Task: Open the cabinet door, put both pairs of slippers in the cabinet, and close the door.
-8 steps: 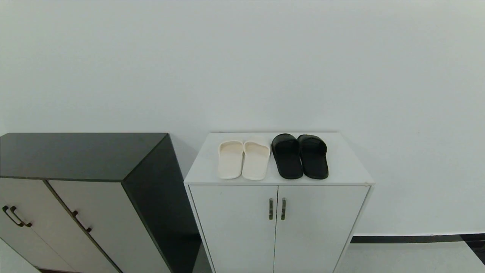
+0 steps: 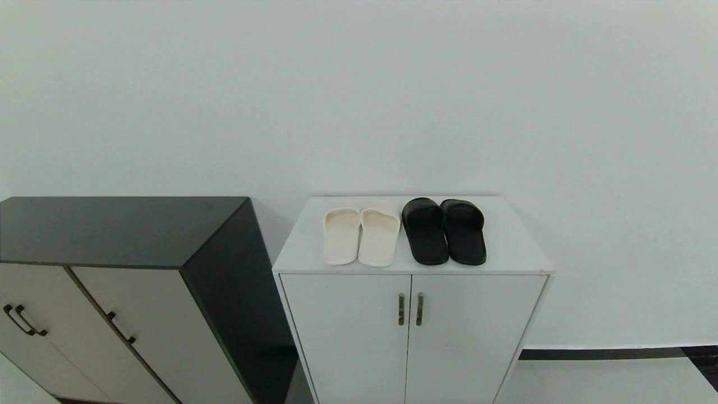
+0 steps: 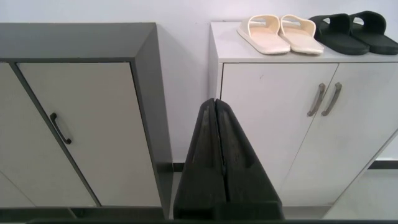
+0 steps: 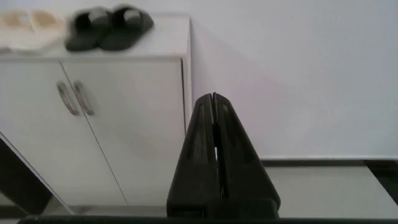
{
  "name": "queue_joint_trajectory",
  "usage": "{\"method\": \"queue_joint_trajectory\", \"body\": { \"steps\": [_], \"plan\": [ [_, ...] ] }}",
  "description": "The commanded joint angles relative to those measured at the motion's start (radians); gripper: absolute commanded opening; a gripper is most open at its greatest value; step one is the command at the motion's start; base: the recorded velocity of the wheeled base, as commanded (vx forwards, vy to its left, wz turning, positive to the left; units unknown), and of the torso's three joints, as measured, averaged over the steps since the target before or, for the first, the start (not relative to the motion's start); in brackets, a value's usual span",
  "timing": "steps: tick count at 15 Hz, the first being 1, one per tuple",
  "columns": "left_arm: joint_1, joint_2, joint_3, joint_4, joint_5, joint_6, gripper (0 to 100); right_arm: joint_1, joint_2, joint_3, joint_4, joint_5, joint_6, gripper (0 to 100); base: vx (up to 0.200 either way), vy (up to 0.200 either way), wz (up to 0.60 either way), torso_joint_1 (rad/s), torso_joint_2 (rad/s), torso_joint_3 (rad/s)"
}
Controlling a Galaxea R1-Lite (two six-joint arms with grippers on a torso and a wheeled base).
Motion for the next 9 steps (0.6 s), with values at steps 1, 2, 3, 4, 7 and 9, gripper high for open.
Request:
{"method": "queue_joint_trajectory", "body": {
  "steps": [1,2,3,4,7,9],
  "plan": [
    [0.000,0.000,0.000,0.000,-0.001,0.002,0,0.005,0.054,-0.159,-0.029,0.047,0.057,0,0.000,0.000,0.00,0.000,0.00,0.000],
    [0.000,0.000,0.000,0.000,-0.001,0.003,0,0.008,0.128,-0.301,0.015,0.095,0.125,0,0.000,0.000,0.00,0.000,0.00,0.000],
    [0.000,0.000,0.000,0.000,-0.001,0.002,0,0.008,0.212,-0.391,0.121,0.191,0.123,0,0.000,0.000,0.00,0.000,0.00,0.000],
    [0.000,0.000,0.000,0.000,-0.001,0.002,0,0.008,0.269,-0.417,0.173,0.236,0.120,0,0.000,0.000,0.00,0.000,0.00,0.000],
    [0.000,0.000,0.000,0.000,-0.001,0.002,0,0.075,0.620,-0.374,0.009,0.293,0.122,0,0.000,0.000,0.00,0.000,0.00,0.000],
    [0.000,0.000,0.000,0.000,-0.001,0.002,0,0.183,0.787,-0.321,-0.203,0.263,0.125,0,0.000,0.000,0.00,0.000,0.00,0.000]
  ]
}}
